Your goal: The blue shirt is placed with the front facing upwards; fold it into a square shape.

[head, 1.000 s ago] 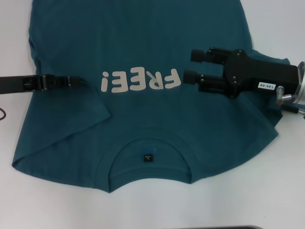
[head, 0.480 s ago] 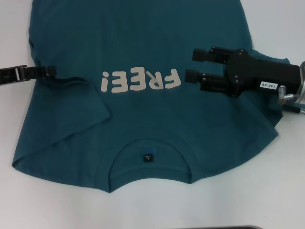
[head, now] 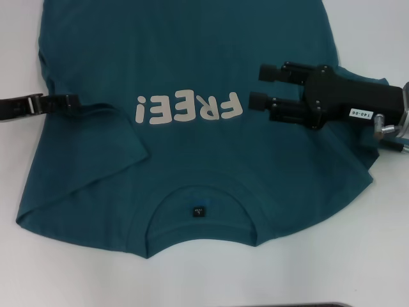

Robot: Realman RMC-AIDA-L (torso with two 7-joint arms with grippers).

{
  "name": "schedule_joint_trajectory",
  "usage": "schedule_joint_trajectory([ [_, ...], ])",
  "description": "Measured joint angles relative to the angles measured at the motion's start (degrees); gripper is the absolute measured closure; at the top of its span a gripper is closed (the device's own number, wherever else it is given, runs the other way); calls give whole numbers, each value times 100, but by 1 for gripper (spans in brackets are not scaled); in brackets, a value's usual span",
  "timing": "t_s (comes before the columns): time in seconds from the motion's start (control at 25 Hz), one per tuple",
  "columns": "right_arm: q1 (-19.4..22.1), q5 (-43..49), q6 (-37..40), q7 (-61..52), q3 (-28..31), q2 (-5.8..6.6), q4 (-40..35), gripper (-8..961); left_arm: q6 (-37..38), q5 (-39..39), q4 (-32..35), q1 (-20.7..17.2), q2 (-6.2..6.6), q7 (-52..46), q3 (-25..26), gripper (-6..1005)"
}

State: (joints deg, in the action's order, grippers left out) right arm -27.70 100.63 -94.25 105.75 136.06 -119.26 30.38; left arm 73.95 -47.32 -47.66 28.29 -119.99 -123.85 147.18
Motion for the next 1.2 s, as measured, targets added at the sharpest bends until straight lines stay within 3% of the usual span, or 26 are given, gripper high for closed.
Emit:
schedule_joint_trajectory([
  [0.2, -4, 0, -3, 0, 0, 0, 4, 207, -28, -38, 57, 62, -53, 3, -118, 263],
  [0.76, 35, 1, -6, 35, 0, 17, -13, 207, -81, -72, 13, 465, -358, 158, -121, 260],
  [0.96, 45, 1, -5, 28, 0, 35, -9, 207, 427, -540, -58, 355, -325, 370, -85, 258],
  [1.2, 116, 1, -4, -50, 80, 159, 16, 207, 1416, -1864, -85, -114, -256, 1141, -66, 257],
])
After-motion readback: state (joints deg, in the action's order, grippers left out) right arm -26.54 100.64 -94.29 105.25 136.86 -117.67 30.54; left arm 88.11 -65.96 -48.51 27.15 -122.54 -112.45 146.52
